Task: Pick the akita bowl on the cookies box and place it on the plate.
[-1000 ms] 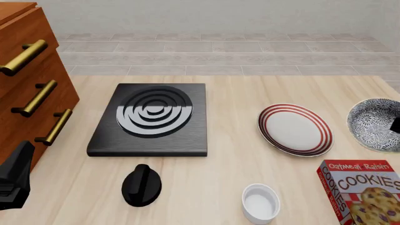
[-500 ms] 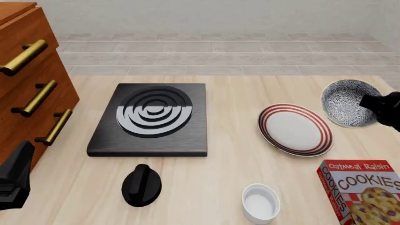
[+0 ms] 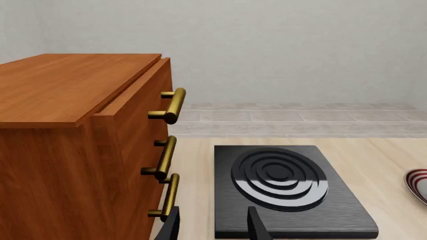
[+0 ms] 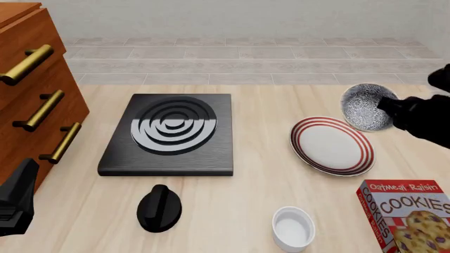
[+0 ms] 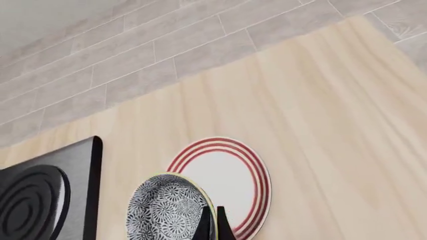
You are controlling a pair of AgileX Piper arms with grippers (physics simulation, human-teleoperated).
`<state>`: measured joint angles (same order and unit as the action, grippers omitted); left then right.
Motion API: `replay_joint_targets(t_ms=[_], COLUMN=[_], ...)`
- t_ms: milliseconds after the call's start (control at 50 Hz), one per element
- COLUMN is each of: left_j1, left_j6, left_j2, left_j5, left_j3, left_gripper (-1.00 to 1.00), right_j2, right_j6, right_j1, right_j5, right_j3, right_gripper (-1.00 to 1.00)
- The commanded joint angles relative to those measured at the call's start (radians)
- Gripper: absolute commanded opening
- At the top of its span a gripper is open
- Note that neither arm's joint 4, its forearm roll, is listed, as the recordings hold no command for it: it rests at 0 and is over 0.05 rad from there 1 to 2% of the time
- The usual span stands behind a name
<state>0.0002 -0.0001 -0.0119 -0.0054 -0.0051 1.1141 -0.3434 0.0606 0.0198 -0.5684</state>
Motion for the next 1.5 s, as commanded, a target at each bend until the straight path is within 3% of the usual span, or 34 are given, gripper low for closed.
replay_joint_targets(t_ms=[20,380,840,1500], left_j1=[0.0,0.0,0.0,0.0], left_j6=[0.0,0.0,0.0,0.0], left_j2=[0.0,0.0,0.0,0.0], left_j5=[0.0,0.0,0.0,0.0], left_j3=[0.0,0.0,0.0,0.0], left_gripper=[1.0,1.0,1.0,1.0], right_j2=[0.102,0.252,0.353,0.415], right_j6=[-0.038,-0.082,-0.033,-0.012], right_j1=[-0.009,-0.047,-0.019,-0.009], right_j5=[-0.086,-0.164,-0.175,-0.201], right_j3=[-0.008,-0.031,-0.068,-0.063], right_gripper=[-1.0,-1.0,-1.0,-1.0])
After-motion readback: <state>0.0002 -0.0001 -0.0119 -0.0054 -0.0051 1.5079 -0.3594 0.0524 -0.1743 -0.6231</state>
